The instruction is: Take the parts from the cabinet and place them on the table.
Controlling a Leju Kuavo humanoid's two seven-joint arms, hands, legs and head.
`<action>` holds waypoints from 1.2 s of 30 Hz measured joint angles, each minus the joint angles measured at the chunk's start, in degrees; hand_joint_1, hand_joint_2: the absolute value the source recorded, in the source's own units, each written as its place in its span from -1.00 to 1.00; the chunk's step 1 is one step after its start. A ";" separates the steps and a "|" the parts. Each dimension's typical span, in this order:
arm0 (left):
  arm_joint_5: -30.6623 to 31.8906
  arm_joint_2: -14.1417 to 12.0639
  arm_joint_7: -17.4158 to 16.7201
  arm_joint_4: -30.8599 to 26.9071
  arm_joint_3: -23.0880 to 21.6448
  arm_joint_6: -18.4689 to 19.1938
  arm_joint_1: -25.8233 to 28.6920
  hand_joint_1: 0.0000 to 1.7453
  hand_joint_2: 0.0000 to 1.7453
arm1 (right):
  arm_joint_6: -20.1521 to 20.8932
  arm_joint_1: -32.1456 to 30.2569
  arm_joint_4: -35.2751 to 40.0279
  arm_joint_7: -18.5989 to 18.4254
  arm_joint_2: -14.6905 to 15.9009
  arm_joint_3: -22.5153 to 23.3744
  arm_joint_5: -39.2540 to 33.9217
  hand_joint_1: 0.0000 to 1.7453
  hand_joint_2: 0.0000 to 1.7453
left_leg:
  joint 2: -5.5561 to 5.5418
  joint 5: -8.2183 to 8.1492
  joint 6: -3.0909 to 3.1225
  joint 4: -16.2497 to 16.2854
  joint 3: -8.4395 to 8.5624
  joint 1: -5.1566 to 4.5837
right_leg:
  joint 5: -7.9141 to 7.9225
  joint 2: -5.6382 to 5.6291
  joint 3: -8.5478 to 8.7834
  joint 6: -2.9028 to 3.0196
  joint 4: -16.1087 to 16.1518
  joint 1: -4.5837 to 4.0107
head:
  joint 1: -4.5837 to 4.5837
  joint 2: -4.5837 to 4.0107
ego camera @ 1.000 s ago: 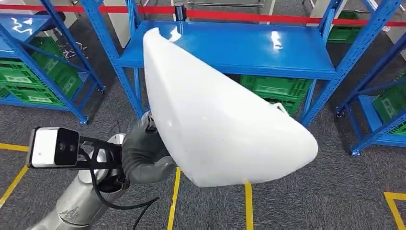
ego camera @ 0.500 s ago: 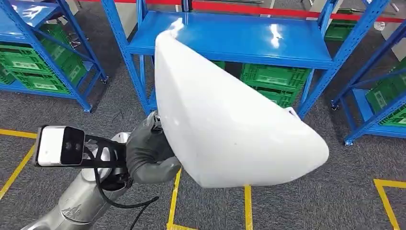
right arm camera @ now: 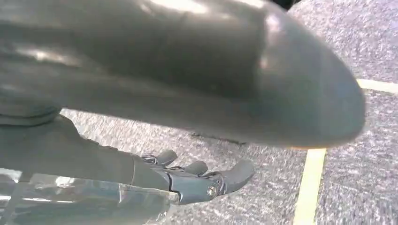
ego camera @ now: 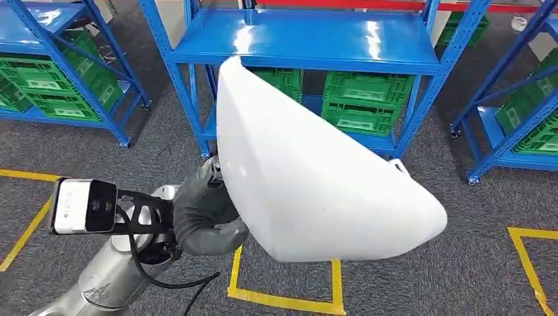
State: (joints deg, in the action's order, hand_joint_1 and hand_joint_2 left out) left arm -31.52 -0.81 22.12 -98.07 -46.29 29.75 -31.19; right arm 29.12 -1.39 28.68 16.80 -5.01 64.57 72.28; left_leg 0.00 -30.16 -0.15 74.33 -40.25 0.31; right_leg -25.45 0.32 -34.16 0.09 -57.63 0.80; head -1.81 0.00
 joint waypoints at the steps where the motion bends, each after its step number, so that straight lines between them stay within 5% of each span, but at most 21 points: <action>1: 0.26 -0.02 0.11 -0.02 0.02 -0.04 -0.02 1.00 1.00 | -0.47 -0.03 0.00 0.57 0.07 -0.24 0.09 -1.00 -1.00 | -0.04 1.75 0.68 -4.04 3.22 -0.21 | 0.59 -0.04 -0.67 0.03 0.03 -0.25 | 0.02 0.00; 2: 0.39 -0.02 0.18 -0.26 0.04 -0.11 -0.04 1.00 1.00 | -0.64 0.01 -0.02 1.20 0.11 -0.35 -0.08 -1.00 -1.00 | -0.08 2.69 1.72 -9.45 7.26 -0.62 | 1.14 -0.11 -1.17 0.02 0.04 -0.53 | 0.00 0.00; 3: 0.42 0.02 0.31 -0.64 0.09 -0.11 -0.10 1.00 1.00 | -0.64 0.04 -0.31 1.62 -0.31 -0.35 -0.46 -1.00 -1.00 | -0.48 0.83 3.17 -14.72 10.47 -1.08 | 1.57 -0.29 -1.51 -0.13 0.06 -0.16 | 0.18 0.00; 4: 0.42 0.11 0.39 -1.02 0.15 -0.09 -0.12 1.00 1.00 | -0.60 0.21 -0.42 2.02 0.00 -0.31 -0.85 -1.00 -1.00 | -0.43 -0.24 3.24 -18.17 12.43 -1.09 | 2.13 -0.24 -1.70 -0.63 0.21 -0.28 | 0.33 0.00; 6: 0.42 -0.04 0.53 -1.29 0.31 0.07 -0.20 1.00 1.00 | -0.14 0.33 -0.66 2.39 0.50 -0.29 -1.18 -1.00 -1.00 | -0.47 0.80 3.14 -18.16 12.02 -1.90 | 3.27 -0.31 -2.02 -1.86 0.76 0.90 | 0.09 0.00; 8: 0.46 -0.15 0.52 -1.60 0.46 0.11 -0.11 1.00 1.00 | 0.30 0.26 -0.68 2.45 0.50 -0.24 -1.31 -1.00 -1.00 | 0.02 3.34 3.90 -21.19 12.25 -1.45 | 4.00 -0.71 -2.27 -2.11 1.33 0.24 | -0.09 0.00; 9: 0.37 -0.15 0.66 -1.66 0.41 0.15 -0.17 1.00 1.00 | 0.54 0.15 -0.72 2.47 0.33 -0.24 -1.33 -1.00 -1.00 | 0.39 4.35 3.67 -21.72 12.46 -1.42 | 2.69 -0.67 -3.26 -1.99 0.51 0.15 | -0.07 0.00; 11: 0.50 -0.04 0.68 -1.94 0.41 0.09 -0.42 1.00 1.00 | 0.98 -0.04 -0.68 2.50 0.52 -0.20 -1.38 -1.00 -1.00 | 0.62 5.60 4.14 -22.04 10.94 -1.21 | -3.03 -0.63 -5.90 -1.10 -6.74 0.25 | 0.35 0.00; 13: 0.83 -0.04 0.66 -1.97 0.26 0.07 -0.19 1.00 1.00 | 1.15 -0.03 -0.48 2.50 0.72 -0.02 -1.49 -1.00 -1.00 | 1.07 6.68 3.82 -21.78 9.11 -1.08 | -6.29 -0.60 -8.04 -1.61 -15.13 0.66 | 0.44 0.00; 15: 0.85 -0.07 0.66 -1.97 0.26 0.04 -0.07 1.00 1.00 | 1.24 -0.09 -0.44 2.50 0.85 0.09 -1.49 -1.00 -1.00 | 1.49 7.48 3.24 -20.94 7.24 -0.62 | -3.85 -0.55 -6.55 -3.66 -16.20 1.17 | 0.44 0.00; 17: 0.85 -0.07 0.68 -1.97 0.26 0.04 -0.05 1.00 1.00 | 1.35 -0.08 -0.42 2.50 0.98 0.09 -1.49 -1.00 -1.00 | 1.92 7.90 2.54 -18.95 4.73 0.19 | -0.48 0.08 -0.47 -5.95 -8.47 2.01 | 0.46 0.00; 18: 0.87 -0.07 0.66 -2.03 0.26 0.04 -0.06 1.00 1.00 | 1.44 0.03 -0.44 2.50 0.88 0.09 -1.49 -1.00 -1.00 | 1.97 7.88 2.16 -17.77 3.79 -0.14 | -1.45 1.00 2.14 -6.31 -4.19 2.43 | 0.61 0.00; 19: 0.90 -0.09 0.68 -2.34 0.39 0.02 -0.02 1.00 1.00 | 1.50 0.23 -0.42 2.50 0.72 0.11 -1.53 -1.00 -1.00 | 2.17 7.97 1.73 -16.54 2.36 -0.21 | -3.84 0.98 4.56 -5.38 -0.47 1.39 | 1.25 0.00; 20: 1.01 0.00 0.68 -2.43 0.39 -0.04 0.03 1.00 1.00 | 1.55 0.25 -0.20 2.58 1.03 0.11 -1.60 -1.00 -1.00 | 2.25 8.38 1.43 -16.02 1.85 -0.32 | -4.57 0.86 4.33 -4.24 -0.20 1.66 | 0.96 0.00; 23: 1.03 -0.24 0.74 -2.47 0.39 -0.13 0.26 1.00 1.00 | 1.70 -0.25 -0.15 2.43 0.74 0.17 -1.40 -1.00 -1.00 | 2.50 9.02 0.92 -15.73 1.35 -0.03 | -4.01 0.40 2.90 -3.33 -1.03 1.91 | 0.81 0.00; 25: 1.18 -0.31 0.74 -2.54 0.46 -0.17 0.28 1.00 1.00 | 1.70 -0.37 0.15 1.82 0.72 0.24 -0.90 -1.00 -1.00 | 1.05 3.19 0.15 -11.63 0.06 0.37 | -3.13 0.43 2.23 -1.92 -1.14 1.88 | 0.74 0.00; 28: 1.20 -0.37 0.77 -2.54 0.44 -0.37 0.37 1.00 1.00 | 1.83 -0.32 0.55 1.73 0.68 0.26 -0.61 -1.00 -1.00 | 0.58 -4.54 -0.09 0.87 -2.52 0.36 | -1.68 0.36 0.52 -1.09 -1.18 1.34 | 0.72 0.00; 29: 1.20 -0.39 0.77 -2.54 0.44 -0.39 0.39 1.00 1.00 | 1.83 -0.37 0.59 1.73 0.70 0.30 -0.57 -1.00 -1.00 | 0.56 -4.26 0.05 2.61 -2.19 0.34 | -1.08 0.27 -0.23 -1.00 -1.21 1.10 | 0.70 0.00; 31: 1.27 -0.46 0.75 -2.54 0.44 -0.39 0.40 1.00 1.00 | 1.83 -0.38 0.74 1.73 0.68 0.35 -0.41 -1.00 -1.00 | 0.43 -0.94 0.99 -0.89 1.72 0.18 | -0.02 0.09 -1.46 -0.96 -1.21 0.55 | 0.70 0.00; 35: 1.29 -0.46 0.76 -2.54 0.44 -0.39 0.40 1.00 1.00 | 1.83 -0.38 0.76 1.73 0.68 0.35 -0.41 -1.00 -1.00 | 0.41 -0.59 1.11 -1.60 2.28 0.14 | 0.06 0.06 -1.56 -0.99 -1.21 0.50 | 0.72 0.00; 36: 1.51 -0.44 0.76 -2.54 0.44 -0.42 0.37 1.00 1.00 | 1.81 -0.31 0.83 1.73 0.66 0.35 -0.28 -1.00 -1.00 | 0.07 1.15 2.31 -7.74 6.93 -0.24 | 0.73 -0.19 -2.17 -0.97 -1.18 0.17 | 0.68 0.00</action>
State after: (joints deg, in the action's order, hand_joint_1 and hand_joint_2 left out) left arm -30.01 -1.25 22.88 -100.61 -45.86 29.33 -30.83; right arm 30.93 -1.71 29.51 18.53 -4.35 64.92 72.00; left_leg 0.08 -29.01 2.16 66.59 -33.32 0.07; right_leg -24.71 0.12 -36.33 -0.88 -58.81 0.97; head -1.14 0.00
